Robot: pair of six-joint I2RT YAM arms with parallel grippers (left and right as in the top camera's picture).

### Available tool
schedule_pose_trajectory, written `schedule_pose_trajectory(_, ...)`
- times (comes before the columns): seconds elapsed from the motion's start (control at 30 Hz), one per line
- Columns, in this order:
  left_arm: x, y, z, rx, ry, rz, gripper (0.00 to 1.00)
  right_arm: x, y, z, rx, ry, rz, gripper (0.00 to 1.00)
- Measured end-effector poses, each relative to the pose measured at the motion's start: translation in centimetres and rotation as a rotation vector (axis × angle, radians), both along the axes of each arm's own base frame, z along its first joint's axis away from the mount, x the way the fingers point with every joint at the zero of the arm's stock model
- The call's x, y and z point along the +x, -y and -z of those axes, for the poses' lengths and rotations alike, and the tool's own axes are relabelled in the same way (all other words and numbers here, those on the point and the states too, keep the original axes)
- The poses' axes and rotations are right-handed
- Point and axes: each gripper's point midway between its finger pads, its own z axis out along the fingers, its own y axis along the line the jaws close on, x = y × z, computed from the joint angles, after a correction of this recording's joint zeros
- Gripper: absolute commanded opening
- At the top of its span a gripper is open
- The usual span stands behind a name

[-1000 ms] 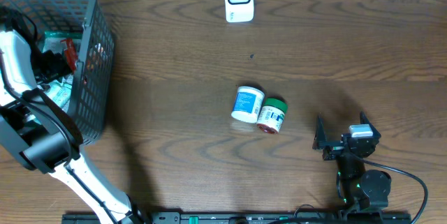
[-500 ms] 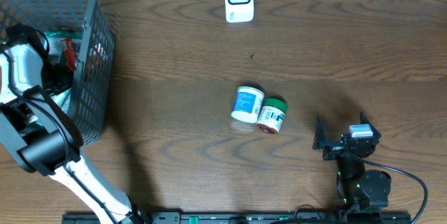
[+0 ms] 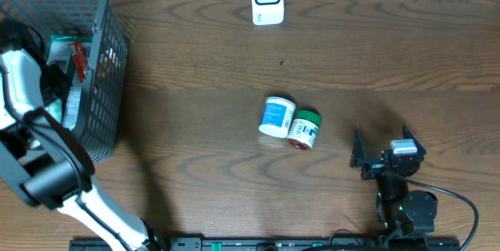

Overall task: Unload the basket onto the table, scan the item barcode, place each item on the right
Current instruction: 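Lift the pale green wipes packet out of the basket with the left gripper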

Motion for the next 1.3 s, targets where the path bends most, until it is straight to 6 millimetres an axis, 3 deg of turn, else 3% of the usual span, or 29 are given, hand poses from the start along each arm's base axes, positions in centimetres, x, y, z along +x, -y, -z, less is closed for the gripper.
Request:
schedule_pose_trajectory(0.07,0.6,-0.1,-3.2,0.043,0.083,0.003,0.25,0.0,0.0,0.0,0.000,0.000,0.000,0.99)
schedule_pose_trajectory(0.17,0.9,-0.1,-10.1,0.134,0.248,0.007,0.25,0.0,0.0,0.0,0.000,0.000,0.000,0.99)
schedule_pose_trajectory(0.3,-0.9,1.5,-19.6,0.247,0.454,0.011,0.25,0.0,0.0,0.0,0.000,0.000,0.000,0.99)
schedule_pose_trajectory(0.43,-2.5,5.6,-24.7,0.277,0.563,0.060,0.25,0.0,0.0,0.0,0.000,0.000,0.000,0.99)
schedule_pose_trajectory(0.47,-2.8,7.1,-25.6,0.272,0.585,0.085,0.20,0.0,0.0,0.0,0.000,0.000,0.000,0.99)
schedule_pose_trajectory(0.63,-3.3,16.2,-27.5,0.174,0.652,0.253,0.19,0.0,0.0,0.0,0.000,0.000,0.000,0.99)
schedule_pose_trajectory(0.7,-3.2,20.7,-27.2,0.103,0.652,0.340,0.20,0.0,0.0,0.0,0.000,0.000,0.000,0.99)
schedule_pose_trajectory(0.83,-2.4,27.7,-25.6,-0.009,0.633,0.480,0.20,0.0,0.0,0.0,0.000,0.000,0.000,0.99)
schedule_pose_trajectory(0.93,-2.0,32.3,-22.3,-0.078,0.552,0.549,0.20,0.0,0.0,0.0,0.000,0.000,-0.001,0.99)
schedule_pose_trajectory(1.0,-1.6,35.0,-18.7,-0.117,0.466,0.570,0.19,0.0,0.0,0.0,0.000,0.000,-0.001,0.99)
schedule_pose_trajectory(1.13,-0.8,38.1,-10.4,-0.145,0.261,0.538,0.13,0.0,-0.1,0.0,0.000,0.000,-0.003,0.99)
schedule_pose_trajectory(1.23,-0.5,38.6,-4.6,-0.144,0.120,0.435,0.13,0.0,-0.2,0.0,0.000,0.000,-0.008,0.99)
schedule_pose_trajectory(1.3,-0.5,38.6,-1.9,-0.141,0.061,0.363,0.13,0.0,-0.2,0.0,0.000,0.000,-0.007,0.99)
